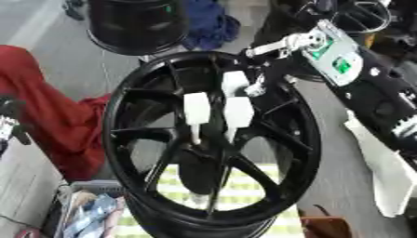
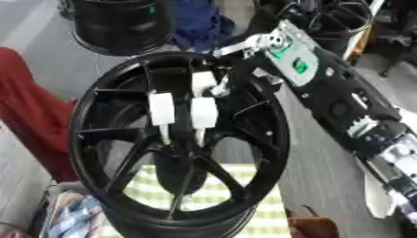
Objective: Pull the pin out of the wheel hub.
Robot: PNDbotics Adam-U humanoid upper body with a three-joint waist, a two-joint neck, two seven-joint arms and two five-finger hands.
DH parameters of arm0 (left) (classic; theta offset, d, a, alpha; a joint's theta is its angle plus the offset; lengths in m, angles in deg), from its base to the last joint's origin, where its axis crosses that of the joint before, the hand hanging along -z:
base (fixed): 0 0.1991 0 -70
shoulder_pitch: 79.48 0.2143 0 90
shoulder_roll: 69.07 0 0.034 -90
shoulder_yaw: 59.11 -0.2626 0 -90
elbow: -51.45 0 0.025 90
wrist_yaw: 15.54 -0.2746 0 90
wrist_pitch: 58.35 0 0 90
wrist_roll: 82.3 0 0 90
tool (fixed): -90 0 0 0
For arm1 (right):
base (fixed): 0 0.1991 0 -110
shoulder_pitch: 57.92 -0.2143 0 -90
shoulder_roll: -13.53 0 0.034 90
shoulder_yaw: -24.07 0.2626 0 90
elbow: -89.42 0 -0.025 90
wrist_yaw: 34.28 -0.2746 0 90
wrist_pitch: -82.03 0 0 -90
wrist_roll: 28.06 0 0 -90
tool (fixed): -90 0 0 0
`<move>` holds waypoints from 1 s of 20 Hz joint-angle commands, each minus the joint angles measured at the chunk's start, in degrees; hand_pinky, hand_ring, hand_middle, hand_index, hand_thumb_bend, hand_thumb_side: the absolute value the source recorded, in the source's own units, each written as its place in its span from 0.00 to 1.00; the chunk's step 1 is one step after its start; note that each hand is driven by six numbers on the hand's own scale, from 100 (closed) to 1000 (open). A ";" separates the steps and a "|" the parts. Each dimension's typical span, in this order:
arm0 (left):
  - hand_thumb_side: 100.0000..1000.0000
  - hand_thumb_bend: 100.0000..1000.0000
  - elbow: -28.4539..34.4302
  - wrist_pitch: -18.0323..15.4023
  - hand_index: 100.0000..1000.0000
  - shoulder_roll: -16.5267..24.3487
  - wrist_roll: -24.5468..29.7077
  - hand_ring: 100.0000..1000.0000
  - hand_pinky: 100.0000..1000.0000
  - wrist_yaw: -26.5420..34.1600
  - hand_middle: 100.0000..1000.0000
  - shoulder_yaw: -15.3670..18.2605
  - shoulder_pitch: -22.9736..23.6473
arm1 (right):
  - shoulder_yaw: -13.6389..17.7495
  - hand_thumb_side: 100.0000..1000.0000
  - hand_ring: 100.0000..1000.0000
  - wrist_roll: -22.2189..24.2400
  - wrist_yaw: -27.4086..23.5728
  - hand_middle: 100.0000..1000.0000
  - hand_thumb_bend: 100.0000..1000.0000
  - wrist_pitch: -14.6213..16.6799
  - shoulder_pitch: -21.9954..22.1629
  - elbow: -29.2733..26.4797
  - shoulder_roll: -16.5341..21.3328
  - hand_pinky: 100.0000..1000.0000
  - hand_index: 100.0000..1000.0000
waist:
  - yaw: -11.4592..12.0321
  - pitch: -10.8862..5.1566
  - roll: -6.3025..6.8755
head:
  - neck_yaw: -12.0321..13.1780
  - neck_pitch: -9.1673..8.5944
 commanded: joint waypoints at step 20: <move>0.48 0.22 0.58 0.10 0.80 0.97 -1.35 0.28 0.68 -0.55 0.69 1.49 0.28 | 18.38 0.25 0.40 -24.89 -23.16 0.46 0.05 -5.05 16.00 -33.18 26.41 0.46 0.61 | -3.23 -1.26 -0.07 | 3.11 -0.09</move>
